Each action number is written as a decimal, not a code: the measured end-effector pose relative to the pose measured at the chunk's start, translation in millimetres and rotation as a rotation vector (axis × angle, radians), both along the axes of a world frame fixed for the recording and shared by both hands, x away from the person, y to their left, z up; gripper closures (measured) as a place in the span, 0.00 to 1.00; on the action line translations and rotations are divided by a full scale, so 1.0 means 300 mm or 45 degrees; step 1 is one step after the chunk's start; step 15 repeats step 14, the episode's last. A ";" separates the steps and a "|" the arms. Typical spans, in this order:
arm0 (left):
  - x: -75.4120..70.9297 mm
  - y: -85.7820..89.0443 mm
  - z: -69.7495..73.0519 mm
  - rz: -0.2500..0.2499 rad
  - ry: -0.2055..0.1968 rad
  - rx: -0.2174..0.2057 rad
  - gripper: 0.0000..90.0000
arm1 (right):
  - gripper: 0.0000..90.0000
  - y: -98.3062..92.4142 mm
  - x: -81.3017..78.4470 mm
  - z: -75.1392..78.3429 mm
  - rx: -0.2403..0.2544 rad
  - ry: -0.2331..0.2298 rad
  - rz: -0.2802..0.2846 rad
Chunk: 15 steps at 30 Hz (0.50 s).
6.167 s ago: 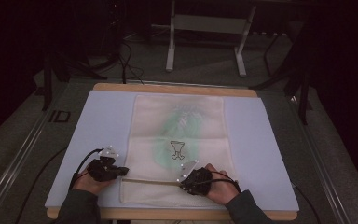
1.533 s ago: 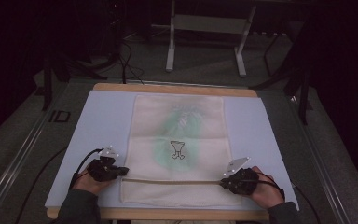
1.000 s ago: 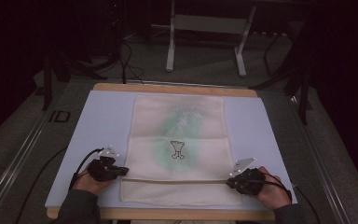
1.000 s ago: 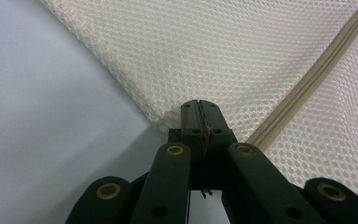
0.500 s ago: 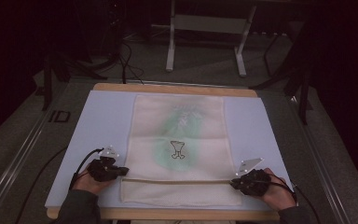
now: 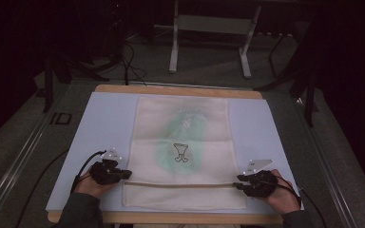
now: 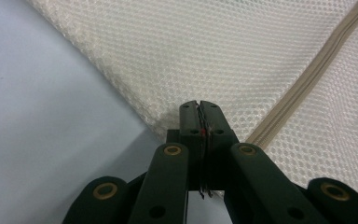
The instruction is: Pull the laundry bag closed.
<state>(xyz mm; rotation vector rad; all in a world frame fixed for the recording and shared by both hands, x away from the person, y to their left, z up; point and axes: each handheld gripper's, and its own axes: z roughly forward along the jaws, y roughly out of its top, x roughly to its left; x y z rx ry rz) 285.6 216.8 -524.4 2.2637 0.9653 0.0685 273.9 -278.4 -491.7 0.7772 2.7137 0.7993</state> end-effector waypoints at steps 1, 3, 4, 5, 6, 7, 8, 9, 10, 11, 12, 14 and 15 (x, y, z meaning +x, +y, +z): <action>0.000 0.000 0.000 0.000 0.000 0.000 0.98 | 0.73 0.000 0.000 0.000 0.000 0.000 0.000; -0.001 0.000 0.003 -0.014 -0.005 -0.009 0.97 | 0.71 -0.014 0.006 -0.004 0.029 -0.009 -0.032; -0.003 -0.003 0.005 -0.018 -0.022 -0.015 0.97 | 0.70 -0.018 0.009 -0.008 0.035 -0.015 -0.045; -0.003 -0.003 0.005 -0.018 -0.022 -0.015 0.97 | 0.70 -0.022 0.010 -0.010 0.040 -0.013 -0.067; -0.005 -0.003 0.010 -0.016 -0.047 -0.031 0.97 | 0.69 -0.027 0.015 -0.014 0.047 -0.011 -0.090; -0.005 -0.003 0.010 -0.016 -0.047 -0.031 0.96 | 0.69 -0.027 0.015 -0.014 0.047 -0.011 -0.090; -0.006 0.000 0.014 -0.003 -0.067 -0.035 0.96 | 0.69 -0.041 0.026 -0.024 0.060 -0.008 -0.154; -0.006 0.000 0.014 -0.003 -0.067 -0.035 0.96 | 0.69 -0.047 0.030 -0.029 0.072 -0.004 -0.170; -0.006 0.007 0.017 0.019 -0.084 -0.036 0.95 | 0.69 -0.054 0.033 -0.034 0.084 0.000 -0.197; -0.006 0.007 0.017 0.019 -0.084 -0.036 0.95 | 0.69 -0.054 0.033 -0.034 0.084 0.000 -0.197; -0.005 0.012 0.017 0.038 -0.092 -0.039 0.95 | 0.69 -0.069 0.041 -0.046 0.100 -0.004 -0.239; -0.003 0.019 0.017 0.074 -0.104 -0.040 0.94 | 0.68 -0.076 0.046 -0.053 0.107 -0.020 -0.273; -0.003 0.019 0.017 0.074 -0.104 -0.040 0.94 | 0.68 -0.076 0.046 -0.053 0.107 -0.020 -0.273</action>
